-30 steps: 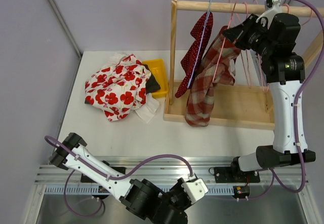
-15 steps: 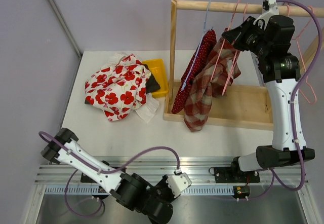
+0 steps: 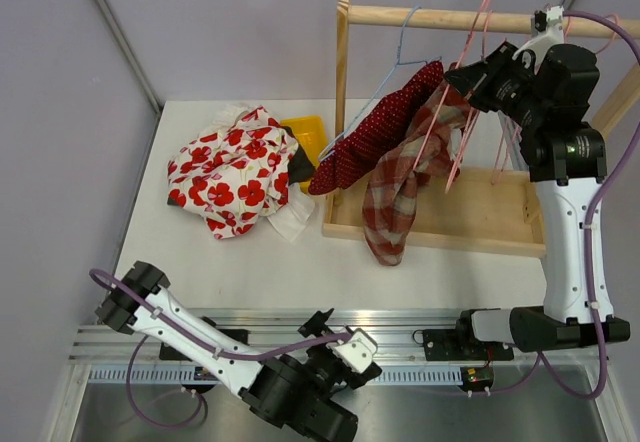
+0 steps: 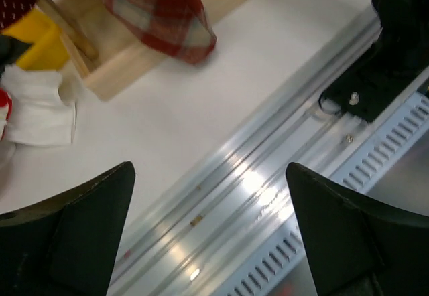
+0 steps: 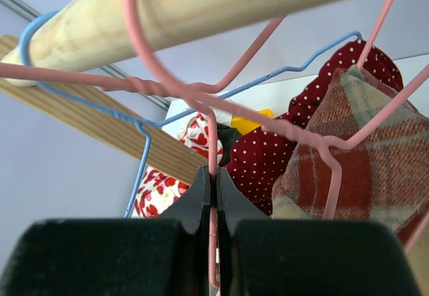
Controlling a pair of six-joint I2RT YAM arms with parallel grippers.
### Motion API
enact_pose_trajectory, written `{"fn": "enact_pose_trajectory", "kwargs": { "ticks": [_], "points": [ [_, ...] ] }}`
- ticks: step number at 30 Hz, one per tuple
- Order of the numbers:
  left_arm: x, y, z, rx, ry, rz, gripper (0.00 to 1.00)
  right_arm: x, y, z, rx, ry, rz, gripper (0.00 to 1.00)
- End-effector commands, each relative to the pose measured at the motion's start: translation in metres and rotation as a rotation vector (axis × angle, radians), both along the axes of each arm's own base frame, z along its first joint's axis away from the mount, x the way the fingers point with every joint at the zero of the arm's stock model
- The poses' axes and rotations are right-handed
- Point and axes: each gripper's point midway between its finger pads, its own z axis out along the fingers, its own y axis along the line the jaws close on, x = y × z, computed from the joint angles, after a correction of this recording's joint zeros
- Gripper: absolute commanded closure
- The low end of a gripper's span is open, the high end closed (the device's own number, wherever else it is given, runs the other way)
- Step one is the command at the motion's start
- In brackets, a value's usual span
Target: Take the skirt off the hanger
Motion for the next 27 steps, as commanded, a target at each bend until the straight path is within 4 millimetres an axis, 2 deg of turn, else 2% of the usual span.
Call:
{"fn": "enact_pose_trajectory", "kwargs": {
  "ticks": [1, 2, 3, 4, 5, 6, 7, 8, 9, 10, 11, 13, 14, 15, 16, 17, 18, 19, 20, 21, 22, 23, 24, 25, 27],
  "points": [
    [0.012, -0.012, 0.03, -0.091, -0.16, 0.007, 0.01, -0.023, 0.004, 0.046, 0.046, -0.165, 0.03, 1.0],
    [0.023, -0.032, 0.063, -0.182, -0.142, -0.042, 0.01, -0.025, 0.004, 0.045, 0.047, -0.162, 0.036, 1.0],
    [0.025, -0.038, 0.059, -0.21, -0.127, -0.105, 0.01, -0.027, 0.005, 0.044, 0.046, -0.159, 0.041, 1.0],
    [0.026, -0.043, 0.046, -0.22, -0.105, -0.186, 0.01, -0.031, 0.005, 0.045, 0.044, -0.161, 0.045, 1.0],
    [0.034, -0.048, 0.056, -0.28, -0.088, -0.205, 0.01, -0.034, 0.006, 0.045, 0.043, -0.162, 0.05, 1.0],
    [0.057, -0.048, 0.061, -0.293, -0.084, -0.173, 0.01, -0.036, 0.006, 0.046, 0.042, -0.164, 0.055, 1.0],
    [0.064, -0.053, 0.066, -0.302, -0.084, -0.185, 0.01, -0.04, 0.005, 0.048, 0.042, -0.171, 0.052, 1.0],
    [0.082, -0.055, 0.075, -0.303, -0.123, -0.166, 0.01, -0.043, 0.007, 0.048, 0.044, -0.172, 0.059, 1.0],
    [0.087, -0.061, 0.077, -0.293, -0.14, -0.176, 0.01, -0.043, 0.007, 0.047, 0.049, -0.168, 0.062, 1.0],
    [0.09, -0.069, 0.093, -0.322, -0.151, -0.195, 0.01, -0.045, 0.008, 0.048, 0.054, -0.17, 0.068, 1.0],
    [0.104, -0.072, 0.101, -0.322, -0.176, -0.183, 0.01, -0.048, 0.01, 0.049, 0.062, -0.175, 0.078, 1.0],
    [0.111, -0.089, 0.106, -0.329, -0.183, -0.223, 0.01, -0.048, 0.011, 0.045, 0.069, -0.166, 0.085, 1.0],
    [0.126, -0.094, 0.121, -0.359, -0.19, -0.201, 0.02, -0.049, 0.012, 0.045, 0.075, -0.166, 0.088, 1.0],
    [0.131, -0.099, 0.123, -0.361, -0.194, -0.204, 0.03, -0.049, 0.012, 0.043, 0.076, -0.162, 0.09, 1.0],
    [0.135, -0.109, 0.115, -0.338, -0.195, -0.215, 0.04, -0.052, 0.011, 0.044, 0.076, -0.167, 0.088, 1.0],
    [0.149, -0.113, 0.126, -0.362, -0.208, -0.192, 0.07, -0.053, 0.012, 0.043, 0.076, -0.167, 0.091, 1.0],
    [0.156, -0.117, 0.125, -0.365, -0.209, -0.189, 0.21, -0.055, 0.012, 0.043, 0.077, -0.169, 0.094, 1.0],
    [0.161, -0.127, 0.114, -0.349, -0.203, -0.199, 0.31, -0.056, 0.013, 0.043, 0.079, -0.168, 0.099, 1.0],
    [0.176, -0.128, 0.113, -0.364, -0.202, -0.173, 0.39, -0.057, 0.013, 0.043, 0.082, -0.168, 0.102, 1.0],
    [0.184, -0.133, 0.115, -0.37, -0.201, -0.164, 0.47, -0.059, 0.013, 0.042, 0.083, -0.168, 0.104, 1.0],
    [0.191, -0.136, 0.111, -0.362, -0.197, -0.154, 0.49, -0.06, 0.014, 0.042, 0.083, -0.169, 0.105, 1.0],
    [0.203, -0.141, 0.092, -0.312, -0.18, -0.135, 0.55, -0.062, 0.013, 0.042, 0.082, -0.17, 0.105, 1.0],
    [0.21, -0.142, 0.095, -0.311, -0.182, -0.104, 0.65, -0.064, 0.014, 0.042, 0.083, -0.169, 0.105, 1.0],
    [0.212, -0.141, 0.087, -0.283, -0.171, -0.088, 1.0, -0.064, 0.014, 0.043, 0.08, -0.175, 0.105, 1.0],
    [0.202, -0.142, 0.073, -0.265, -0.138, -0.127, 1.0, -0.06, 0.014, 0.042, 0.076, -0.173, 0.107, 1.0]
  ]
}}
